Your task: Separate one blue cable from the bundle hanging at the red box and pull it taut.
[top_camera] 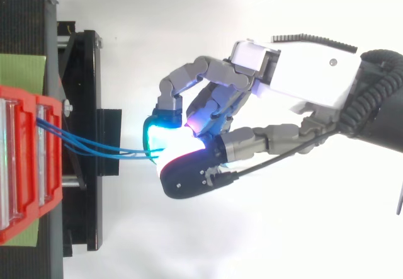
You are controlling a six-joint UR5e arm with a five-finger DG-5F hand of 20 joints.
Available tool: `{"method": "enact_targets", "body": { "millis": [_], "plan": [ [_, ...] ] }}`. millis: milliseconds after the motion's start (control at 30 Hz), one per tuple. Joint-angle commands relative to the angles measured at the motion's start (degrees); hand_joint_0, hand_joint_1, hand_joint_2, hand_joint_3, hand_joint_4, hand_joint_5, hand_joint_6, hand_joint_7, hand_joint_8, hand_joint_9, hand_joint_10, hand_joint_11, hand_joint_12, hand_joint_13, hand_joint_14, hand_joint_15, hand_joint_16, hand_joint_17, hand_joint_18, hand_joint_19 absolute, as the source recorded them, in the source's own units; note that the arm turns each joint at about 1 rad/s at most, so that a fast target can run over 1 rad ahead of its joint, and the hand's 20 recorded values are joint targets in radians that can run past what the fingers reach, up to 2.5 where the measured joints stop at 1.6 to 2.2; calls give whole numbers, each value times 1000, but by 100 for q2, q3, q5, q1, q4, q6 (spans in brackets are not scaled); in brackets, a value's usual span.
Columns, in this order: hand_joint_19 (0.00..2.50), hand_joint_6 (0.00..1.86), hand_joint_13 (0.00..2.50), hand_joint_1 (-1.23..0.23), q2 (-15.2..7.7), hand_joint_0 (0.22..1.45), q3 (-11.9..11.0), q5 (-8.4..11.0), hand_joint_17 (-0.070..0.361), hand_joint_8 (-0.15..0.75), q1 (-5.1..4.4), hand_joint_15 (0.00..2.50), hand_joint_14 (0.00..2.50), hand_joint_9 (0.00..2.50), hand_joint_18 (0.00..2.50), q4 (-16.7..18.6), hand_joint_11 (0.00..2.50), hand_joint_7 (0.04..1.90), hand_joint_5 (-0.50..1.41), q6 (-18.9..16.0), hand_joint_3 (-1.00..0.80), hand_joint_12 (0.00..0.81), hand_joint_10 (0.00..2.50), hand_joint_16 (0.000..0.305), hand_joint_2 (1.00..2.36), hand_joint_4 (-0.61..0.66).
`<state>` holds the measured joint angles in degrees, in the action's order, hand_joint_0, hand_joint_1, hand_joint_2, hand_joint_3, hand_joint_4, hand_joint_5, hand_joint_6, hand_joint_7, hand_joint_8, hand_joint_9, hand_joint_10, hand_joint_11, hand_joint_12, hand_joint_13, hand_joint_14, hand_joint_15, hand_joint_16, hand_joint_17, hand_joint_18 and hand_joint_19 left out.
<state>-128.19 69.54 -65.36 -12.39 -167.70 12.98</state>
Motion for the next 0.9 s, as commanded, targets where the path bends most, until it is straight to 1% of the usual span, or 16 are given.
{"method": "enact_targets", "body": {
  "millis": [0, 33, 100, 300, 467, 500, 667, 867],
  "plan": [
    [582, 863, 1282, -489, 5, 597, -2, 5, 122, 282, 0, 1330, 24, 1155, 669, 0, 1346, 1029, -220, 3, -500, 321, 22, 54, 1000, 136],
    [584, 862, 1282, -491, -4, 606, 6, 5, 122, 275, 0, 1335, 25, 1156, 672, 0, 1354, 1036, -220, 3, -500, 320, 22, 54, 1000, 131],
    [584, 866, 1281, -548, 5, 617, -2, 5, 122, 279, 0, 1338, 26, 1160, 671, 0, 1363, 1042, -219, 3, -404, 318, 22, 54, 1010, 124],
    [584, 875, 1279, -645, 5, 619, -2, 23, 123, 276, 9, 1333, 24, 1157, 669, 0, 1369, 1084, -222, 3, -261, 321, 21, 54, 1022, 104],
    [581, 881, 1279, -684, -4, 624, 6, 23, 123, 275, 26, 1334, 24, 1145, 668, 9, 1379, 1079, -224, -6, -225, 321, 20, 54, 1024, 89],
    [581, 887, 1276, -708, -4, 632, 6, 32, 122, 272, 26, 1339, 24, 1131, 667, 9, 1380, 1051, -229, -6, -239, 316, 22, 54, 1023, 96],
    [565, 888, 1257, -775, -4, 664, 6, 32, 121, 264, 35, 1325, 25, 1100, 653, 0, 1387, 1031, -233, -6, -331, 320, 20, 54, 1016, 100],
    [556, 887, 1250, -790, 5, 697, 6, 32, 119, 266, 26, 1320, 25, 1094, 646, 18, 1378, 1014, -235, 3, -445, 318, 19, 53, 1006, 100]
  ]
}}
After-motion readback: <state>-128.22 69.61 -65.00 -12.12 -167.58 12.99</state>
